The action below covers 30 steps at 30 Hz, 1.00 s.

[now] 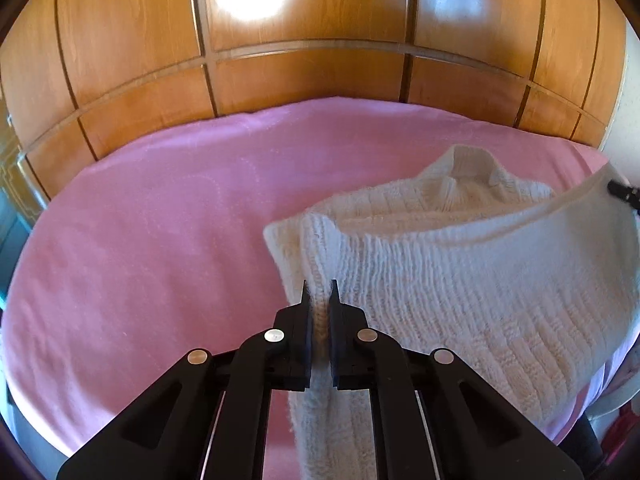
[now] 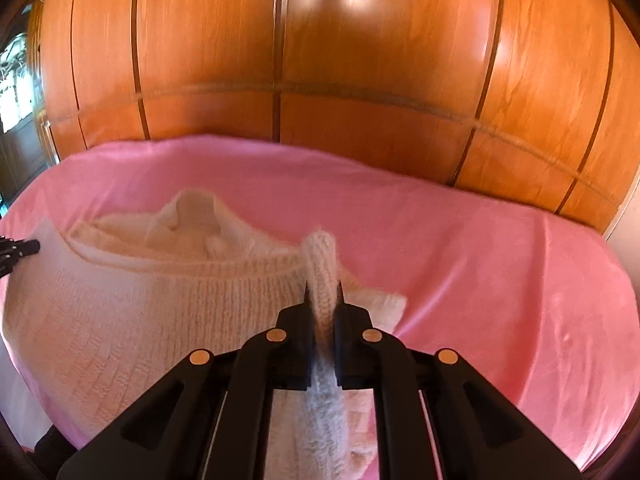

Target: Fold small clothes

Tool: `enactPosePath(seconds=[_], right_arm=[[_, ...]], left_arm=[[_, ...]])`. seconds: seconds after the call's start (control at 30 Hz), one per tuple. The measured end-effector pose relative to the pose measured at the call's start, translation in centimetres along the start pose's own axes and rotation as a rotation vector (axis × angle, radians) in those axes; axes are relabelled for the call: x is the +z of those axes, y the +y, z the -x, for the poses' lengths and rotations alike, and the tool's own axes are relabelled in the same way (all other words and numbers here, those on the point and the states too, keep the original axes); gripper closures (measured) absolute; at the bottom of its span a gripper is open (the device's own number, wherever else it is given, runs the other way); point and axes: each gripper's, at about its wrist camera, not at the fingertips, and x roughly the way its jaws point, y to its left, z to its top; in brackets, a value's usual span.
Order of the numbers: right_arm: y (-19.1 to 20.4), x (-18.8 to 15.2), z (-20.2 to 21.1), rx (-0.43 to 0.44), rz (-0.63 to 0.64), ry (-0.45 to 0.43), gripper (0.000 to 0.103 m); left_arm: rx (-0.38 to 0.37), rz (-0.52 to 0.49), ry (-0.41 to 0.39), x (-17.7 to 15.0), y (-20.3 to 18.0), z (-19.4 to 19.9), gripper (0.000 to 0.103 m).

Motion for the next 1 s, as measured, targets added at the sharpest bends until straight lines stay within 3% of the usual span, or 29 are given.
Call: enactPosePath(seconds=[0.17, 0.27, 0.37, 0.57, 0.73, 0.77, 0.83, 0.87, 0.9, 0.97, 1.0], right_arm=[[-0.4, -0.5, 0.2, -0.001, -0.028, -0.015, 0.097], [-1.2, 1.3, 1.0, 0.006, -0.063, -0.062, 0.097], [-2.4, 3.7, -0.7, 0.016, -0.118, -0.066, 0.097], [-5.9, 6.1, -10.3, 0.001, -0.298, 0.073, 0.097], [-6.3, 4.4, -16.6, -0.09, -0.291, 0.195, 0.097], [-6.1, 4.2, -17.0, -0.098, -0.282, 0.198, 0.097], [-5.9, 4.4, -16.9, -0.102, -0.277, 0.196, 0.096], [-6.0, 4.5, -16.8, -0.104, -0.277, 0.195, 0.091], [-6.1, 4.6, -16.4, -0.105, -0.284, 0.191, 0.078], [-6.4, 5.0, -14.9, -0.099, -0.296, 0.156, 0.062], [-6.3, 5.2, -13.6, -0.093, -0.292, 0.124, 0.061]], left_arm=[[-0.019, 0.074, -0.047, -0.5, 1.1, 1.6, 0.098], [-0.037, 0.076, -0.094, 1.5, 0.9, 2.4, 0.098], [-0.028, 0.089, -0.103, 4.3, 0.8, 0.6, 0.098], [-0.003, 0.152, 0.019, 8.6, 1.8, -7.8, 0.098], [0.079, 0.132, 0.119, 9.2, 1.2, -14.2, 0.098], [0.09, 0.123, 0.157, 8.8, 0.9, -15.8, 0.098], [0.115, 0.114, 0.16, 8.4, 0.7, -16.7, 0.097], [0.123, 0.11, 0.157, 8.6, 0.6, -16.7, 0.097], [0.12, 0.111, 0.159, 8.9, 0.5, -16.4, 0.096], [0.102, 0.142, 0.141, 9.0, 1.0, -15.0, 0.082], [0.097, 0.161, 0.126, 9.0, 1.4, -14.3, 0.075]])
